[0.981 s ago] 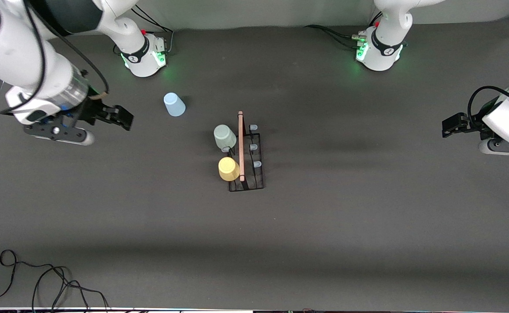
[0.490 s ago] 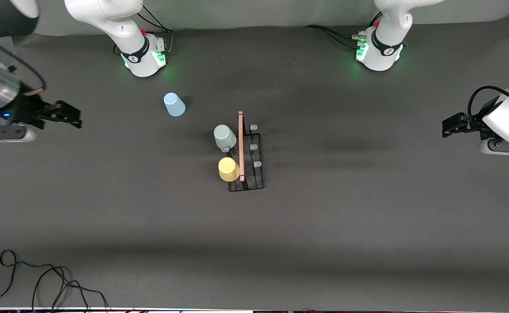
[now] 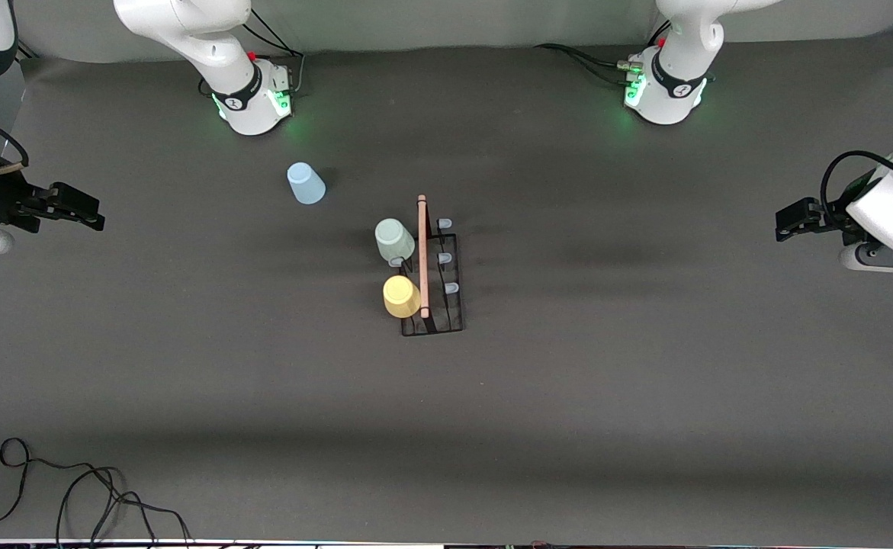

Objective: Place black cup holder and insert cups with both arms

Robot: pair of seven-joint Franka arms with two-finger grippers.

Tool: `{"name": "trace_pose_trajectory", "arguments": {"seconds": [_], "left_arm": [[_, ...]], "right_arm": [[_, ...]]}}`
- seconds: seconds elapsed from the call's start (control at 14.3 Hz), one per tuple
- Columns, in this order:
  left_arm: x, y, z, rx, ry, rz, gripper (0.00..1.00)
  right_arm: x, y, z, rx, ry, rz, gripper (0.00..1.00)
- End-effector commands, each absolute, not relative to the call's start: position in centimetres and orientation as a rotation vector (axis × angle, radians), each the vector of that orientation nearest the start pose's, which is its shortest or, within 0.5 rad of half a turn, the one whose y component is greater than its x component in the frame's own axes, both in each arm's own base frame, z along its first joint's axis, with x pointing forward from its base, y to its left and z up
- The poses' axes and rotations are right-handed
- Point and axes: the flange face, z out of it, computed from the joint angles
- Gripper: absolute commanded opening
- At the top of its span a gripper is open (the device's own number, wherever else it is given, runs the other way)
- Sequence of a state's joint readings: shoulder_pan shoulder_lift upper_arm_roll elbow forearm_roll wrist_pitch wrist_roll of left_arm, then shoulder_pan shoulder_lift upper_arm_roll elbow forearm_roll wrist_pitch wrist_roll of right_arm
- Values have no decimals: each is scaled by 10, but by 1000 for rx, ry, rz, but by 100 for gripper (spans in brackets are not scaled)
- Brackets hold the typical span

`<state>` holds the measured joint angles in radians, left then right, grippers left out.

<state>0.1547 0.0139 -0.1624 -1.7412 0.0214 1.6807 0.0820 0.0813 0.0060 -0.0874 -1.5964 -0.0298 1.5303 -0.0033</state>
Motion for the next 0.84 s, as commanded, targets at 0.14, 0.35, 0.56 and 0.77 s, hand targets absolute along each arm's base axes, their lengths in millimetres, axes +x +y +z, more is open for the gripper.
{"name": "trace_pose_trajectory", "arguments": {"seconds": [0.14, 0.35, 0.56, 0.77], "left_arm": [[559, -2, 551, -3116, 151, 121, 100], [559, -1, 550, -3117, 149, 123, 100], [559, -1, 551, -3117, 149, 121, 100], [559, -1, 550, -3117, 149, 123, 100]], "right_arm": [[546, -6, 609, -3147, -5, 92, 100], [546, -4, 609, -3132, -5, 103, 100], [546, -2, 609, -3117, 2, 100, 100], [547, -2, 608, -3116, 0, 103, 100]]}}
